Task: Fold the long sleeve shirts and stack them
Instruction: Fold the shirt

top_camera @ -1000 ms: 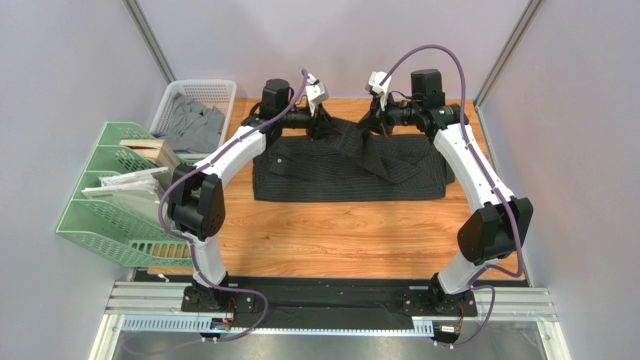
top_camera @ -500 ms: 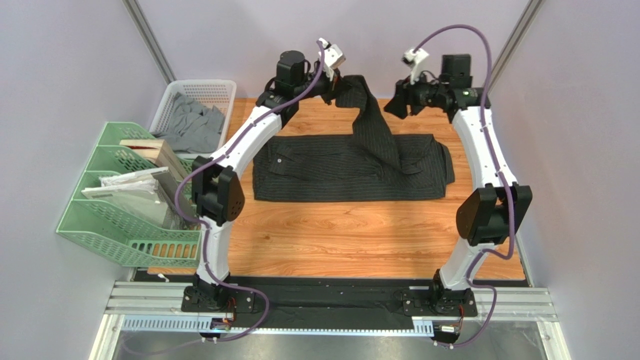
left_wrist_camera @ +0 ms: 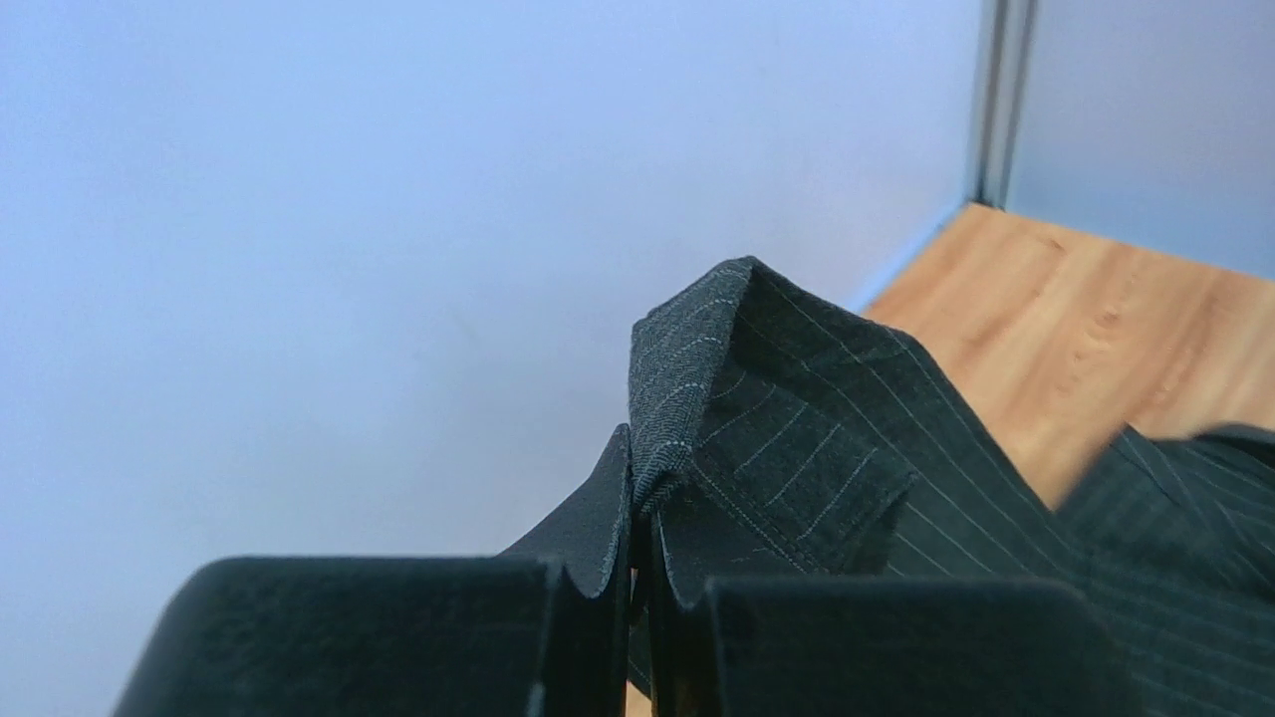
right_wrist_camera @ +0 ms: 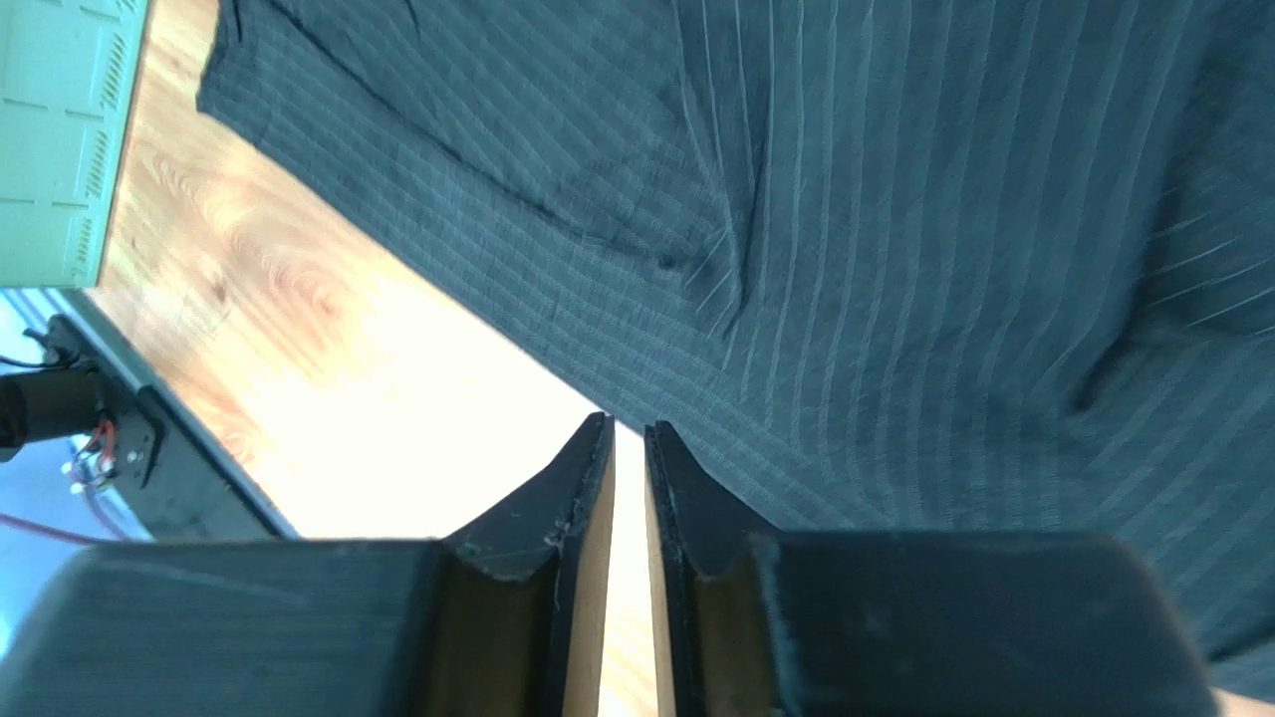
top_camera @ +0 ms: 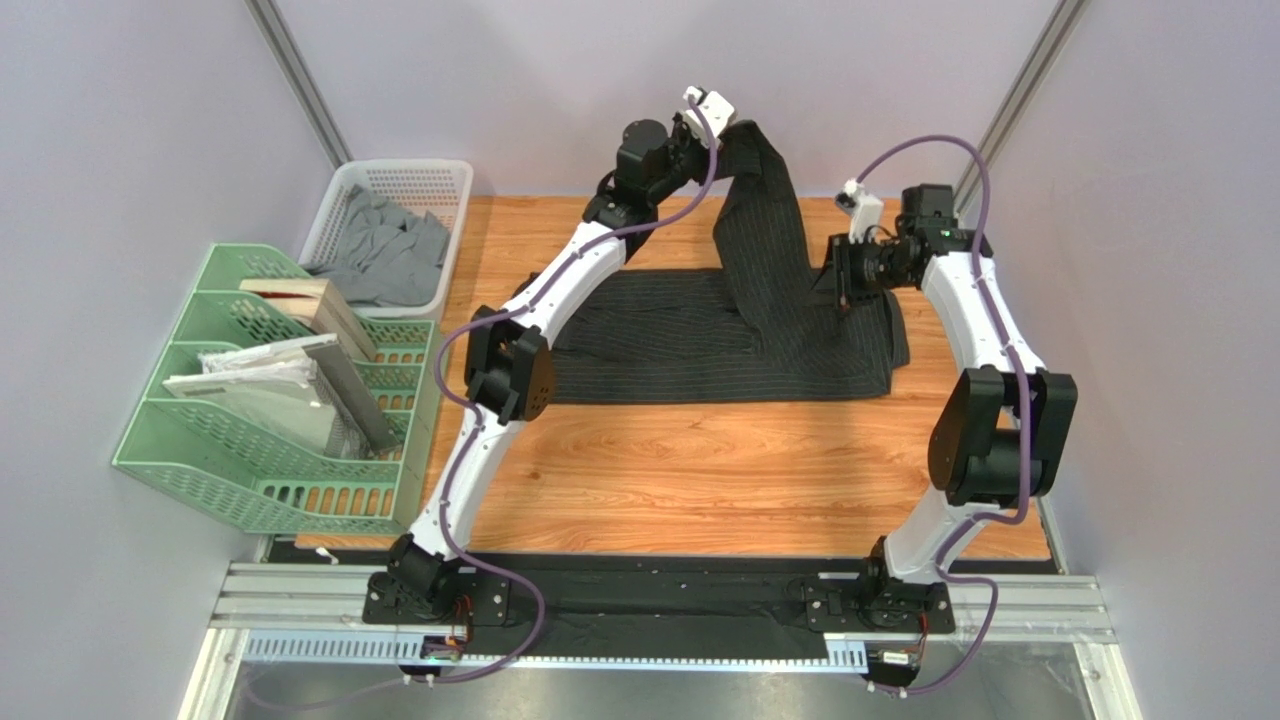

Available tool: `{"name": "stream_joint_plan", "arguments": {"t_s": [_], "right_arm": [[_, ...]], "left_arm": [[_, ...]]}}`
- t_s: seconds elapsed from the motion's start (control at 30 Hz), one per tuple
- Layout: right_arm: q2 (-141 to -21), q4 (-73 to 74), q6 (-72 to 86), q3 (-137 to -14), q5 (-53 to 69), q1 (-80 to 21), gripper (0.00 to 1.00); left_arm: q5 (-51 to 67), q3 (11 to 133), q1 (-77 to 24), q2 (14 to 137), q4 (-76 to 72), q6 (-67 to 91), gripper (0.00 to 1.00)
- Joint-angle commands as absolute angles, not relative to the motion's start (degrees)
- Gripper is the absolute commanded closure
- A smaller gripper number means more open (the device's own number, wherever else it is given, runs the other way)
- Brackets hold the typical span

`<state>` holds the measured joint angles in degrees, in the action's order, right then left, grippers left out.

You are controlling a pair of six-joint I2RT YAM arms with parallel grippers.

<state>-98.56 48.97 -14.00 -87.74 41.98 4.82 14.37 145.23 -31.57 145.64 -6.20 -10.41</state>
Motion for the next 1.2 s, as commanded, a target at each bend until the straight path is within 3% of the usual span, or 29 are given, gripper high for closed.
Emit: {"name": "stream_joint_plan", "arguments": {"t_s": [0.0,0.1,0.3,0.43,0.6,0.8,1.0,1.17], "right_arm": [[-97.20,44.83,-10.81,-85.26,40.17,4.39,0.83],[-101.06,44.30,-8.88,-86.48,39.20,4.39,0.83],[-105.91,46.32,-7.91,-88.86,36.83,4.48,0.85],[-107.40,48.34,-7.56,-88.24,36.13,4.57,0.86],[-109.42,49.39,-7.21,-86.40,34.02,4.66,0.87],[-113.02,50.88,-6.77,-87.10,26.74,5.01,0.92],[-117.95,55.54,-6.86,-91.40,21.54,5.97,1.00],[-119.09,56.95,-7.56,-91.93,19.78,6.77,1.00]], "left_arm": [[8.53,148.11,-32.61,144.06,-16.25,-15.55,1.00],[13.16,140.21,-31.73,140.55,-19.07,-15.91,1.00],[38.29,123.68,-27.43,130.71,-17.67,-13.97,1.00],[55.23,110.61,-25.84,122.90,-13.12,-21.95,1.00],[64.49,105.21,-23.03,118.39,-1.61,-35.66,1.00],[66.27,103.54,-20.39,113.92,30.36,-64.48,1.00],[62.94,96.95,-18.02,110.57,43.12,-89.09,1.00],[60.56,95.28,-16.17,110.30,52.81,-108.00,1.00]]}}
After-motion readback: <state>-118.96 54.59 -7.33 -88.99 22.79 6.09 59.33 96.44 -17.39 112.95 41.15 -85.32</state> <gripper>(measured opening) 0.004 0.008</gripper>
